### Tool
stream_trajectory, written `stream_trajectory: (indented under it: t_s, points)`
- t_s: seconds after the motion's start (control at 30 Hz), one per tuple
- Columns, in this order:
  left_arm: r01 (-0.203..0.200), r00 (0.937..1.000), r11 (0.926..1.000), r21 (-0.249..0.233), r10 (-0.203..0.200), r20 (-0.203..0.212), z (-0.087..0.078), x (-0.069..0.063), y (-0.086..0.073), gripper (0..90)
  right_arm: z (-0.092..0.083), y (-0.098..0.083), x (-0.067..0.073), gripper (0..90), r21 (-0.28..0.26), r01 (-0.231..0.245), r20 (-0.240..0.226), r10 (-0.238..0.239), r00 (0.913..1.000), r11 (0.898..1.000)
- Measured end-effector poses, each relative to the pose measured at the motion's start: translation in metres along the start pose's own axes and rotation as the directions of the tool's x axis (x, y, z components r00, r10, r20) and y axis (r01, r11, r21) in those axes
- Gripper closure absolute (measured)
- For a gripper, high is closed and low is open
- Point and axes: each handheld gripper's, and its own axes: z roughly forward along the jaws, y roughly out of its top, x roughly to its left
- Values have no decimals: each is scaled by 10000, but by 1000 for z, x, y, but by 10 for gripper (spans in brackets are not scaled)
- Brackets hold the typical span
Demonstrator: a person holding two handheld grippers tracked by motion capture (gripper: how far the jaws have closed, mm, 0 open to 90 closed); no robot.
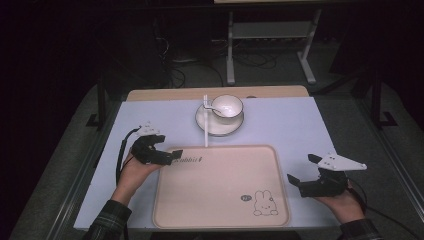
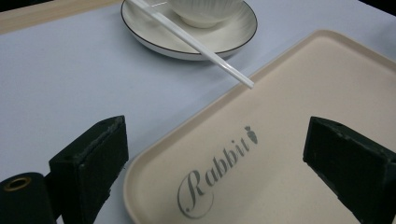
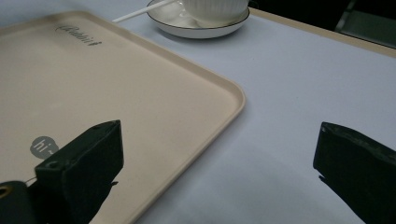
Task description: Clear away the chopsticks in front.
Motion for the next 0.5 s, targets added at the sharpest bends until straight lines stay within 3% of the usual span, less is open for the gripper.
stream_trajectory:
  t_s: [0.33, 0.5]
  points:
    - [-34, 10000, 9999, 98, 34, -32, 28, 2, 28, 60, 0, 0, 0, 10, -9, -14, 5, 14, 10000, 10000]
    - [-58, 9999, 9997, 227, 60, -103, 50, 4, 48, 65, 0, 0, 1, 10, 6, -6, 4, 6, 10000, 10000]
